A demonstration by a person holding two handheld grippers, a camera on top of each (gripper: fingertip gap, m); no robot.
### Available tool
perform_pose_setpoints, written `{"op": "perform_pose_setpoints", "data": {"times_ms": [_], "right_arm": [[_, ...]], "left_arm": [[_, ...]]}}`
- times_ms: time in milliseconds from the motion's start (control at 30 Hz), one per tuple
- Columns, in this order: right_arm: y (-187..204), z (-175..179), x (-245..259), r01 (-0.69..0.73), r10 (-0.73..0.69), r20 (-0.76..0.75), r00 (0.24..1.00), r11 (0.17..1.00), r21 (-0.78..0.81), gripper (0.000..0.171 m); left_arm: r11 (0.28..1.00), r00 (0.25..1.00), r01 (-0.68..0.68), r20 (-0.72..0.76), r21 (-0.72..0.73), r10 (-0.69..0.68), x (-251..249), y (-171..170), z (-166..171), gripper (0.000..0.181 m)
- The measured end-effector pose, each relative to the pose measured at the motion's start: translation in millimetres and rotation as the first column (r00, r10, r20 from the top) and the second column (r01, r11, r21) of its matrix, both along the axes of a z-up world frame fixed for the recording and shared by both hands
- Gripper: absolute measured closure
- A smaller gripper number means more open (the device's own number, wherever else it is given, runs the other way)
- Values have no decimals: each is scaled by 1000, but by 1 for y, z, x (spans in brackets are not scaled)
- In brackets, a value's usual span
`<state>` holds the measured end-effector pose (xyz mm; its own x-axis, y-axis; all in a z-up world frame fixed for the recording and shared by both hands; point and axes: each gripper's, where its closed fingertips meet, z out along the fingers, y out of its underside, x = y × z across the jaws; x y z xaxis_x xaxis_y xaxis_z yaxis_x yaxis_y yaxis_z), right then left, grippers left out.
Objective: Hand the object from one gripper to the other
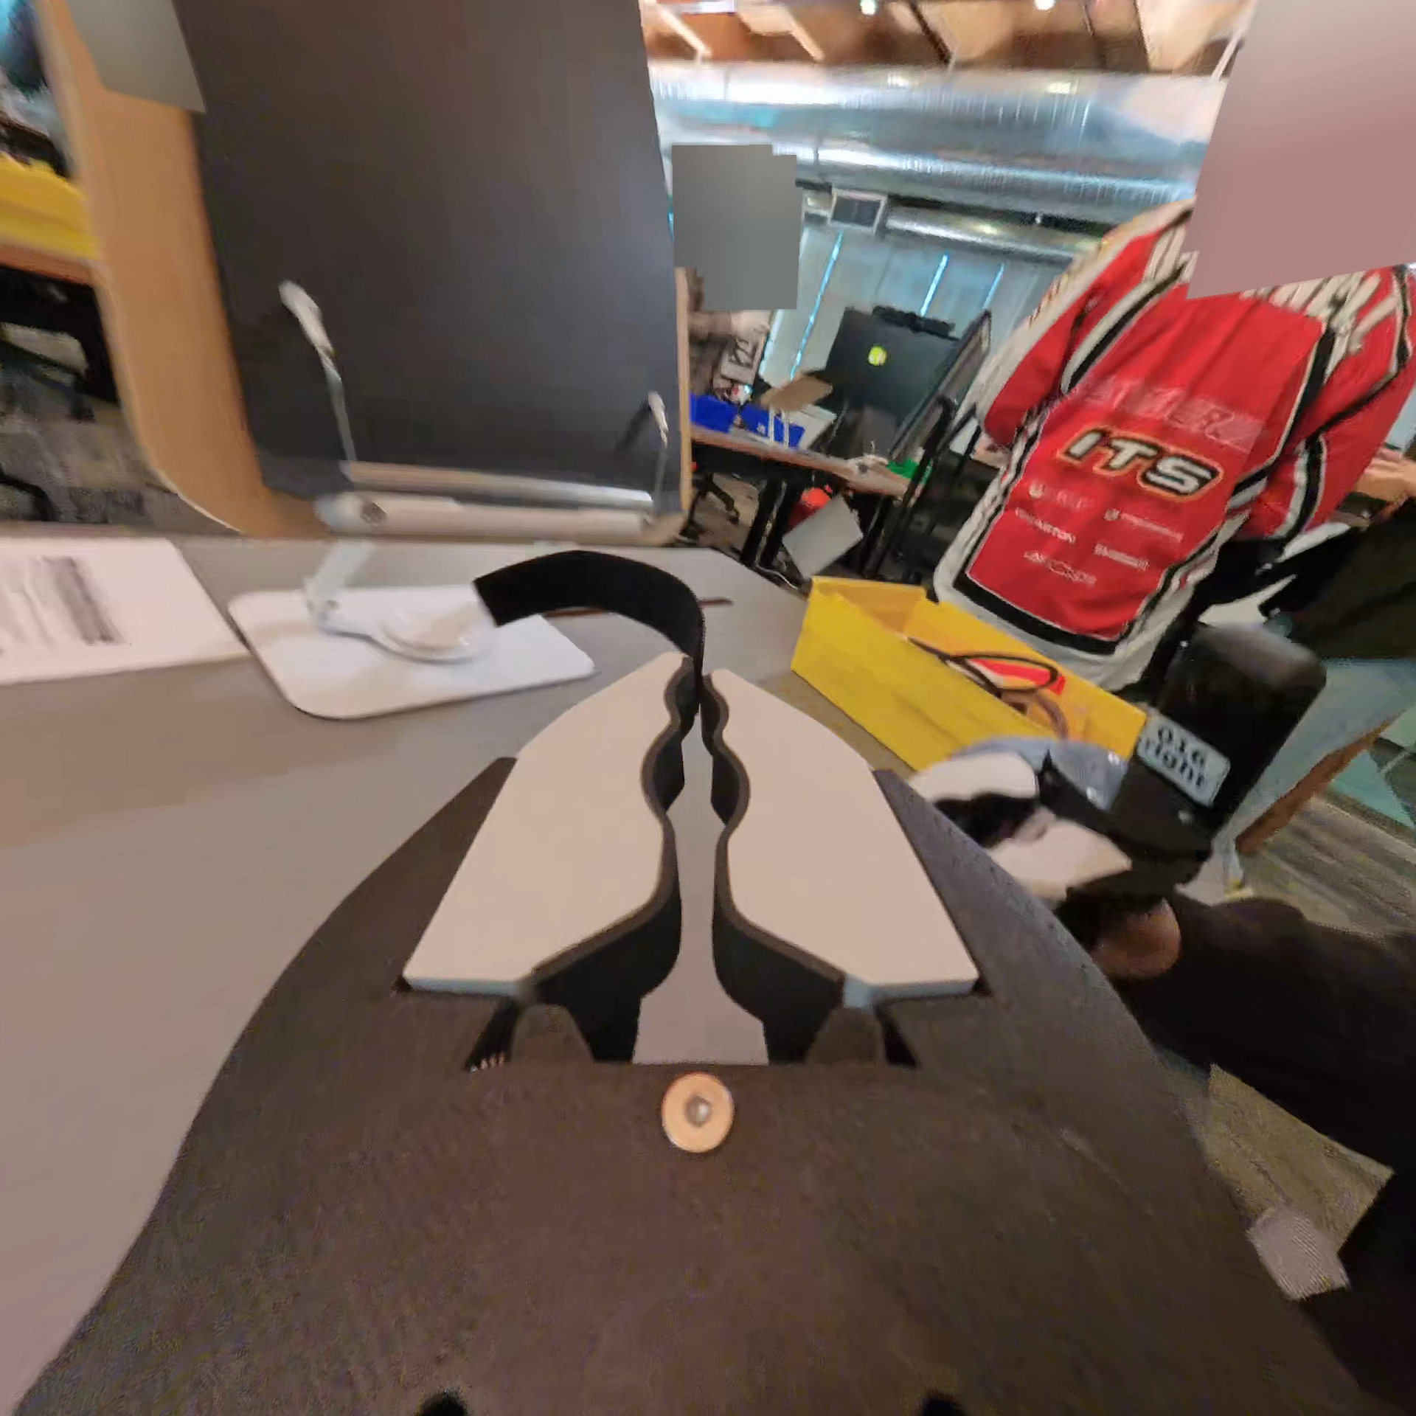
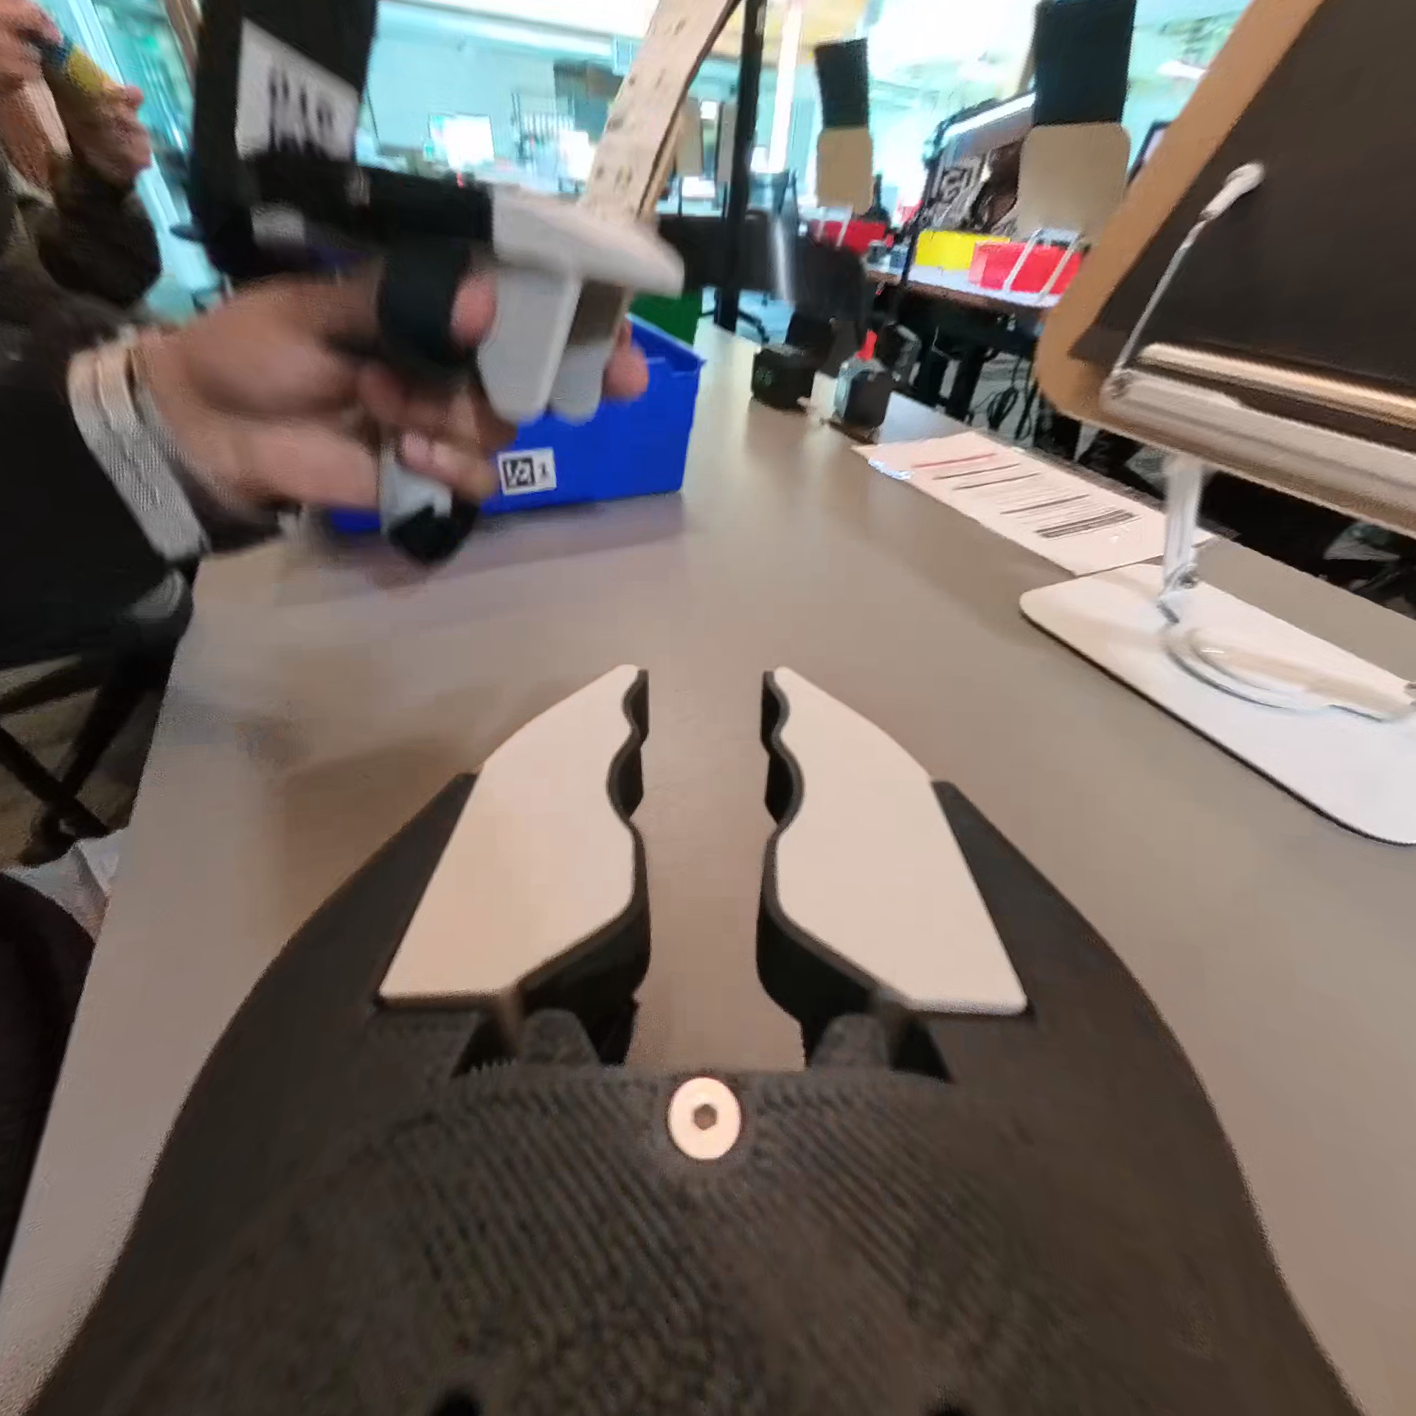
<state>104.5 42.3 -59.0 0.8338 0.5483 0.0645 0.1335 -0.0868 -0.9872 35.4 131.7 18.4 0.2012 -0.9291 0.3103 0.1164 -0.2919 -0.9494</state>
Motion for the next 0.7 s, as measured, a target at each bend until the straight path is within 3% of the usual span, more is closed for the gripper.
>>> {"op": "perform_pose_setpoints", "data": {"times_ms": [67, 133, 233, 300, 367, 500, 700], "right_arm": [[-1, 7, 9, -6, 5, -92, 996, 1000, -2, 143], [-3, 18, 11, -56, 49, -286, 957, 998, -18, 140], [-5, 36, 17, -165, 110, -648, 754, 986, -24, 135], [-2, 38, 27, -198, 101, -793, 601, 980, -26, 134], [-1, 38, 33, -219, 95, -862, 498, 975, -19, 133], [-4, 44, 29, -283, 142, -915, 378, 959, 32, 131], [-6, 45, 16, -353, 167, -936, 310, 934, 50, 133]], "left_arm": [[997, 997, 68, 37, -43, -67, 22, -23, -18, 180], [985, 984, 148, 113, -85, -138, 36, -45, -24, 180], [965, 952, 249, 204, -78, -229, 46, -73, -25, 180], [945, 922, 313, 270, -96, -278, 48, -86, -24, 180], [917, 888, 374, 339, -139, -311, 48, -95, -23, 181], [877, 855, 426, 416, -222, -310, 50, -98, -27, 181], [854, 847, 462, 402, -238, -347, 56, -104, -36, 181]]}}
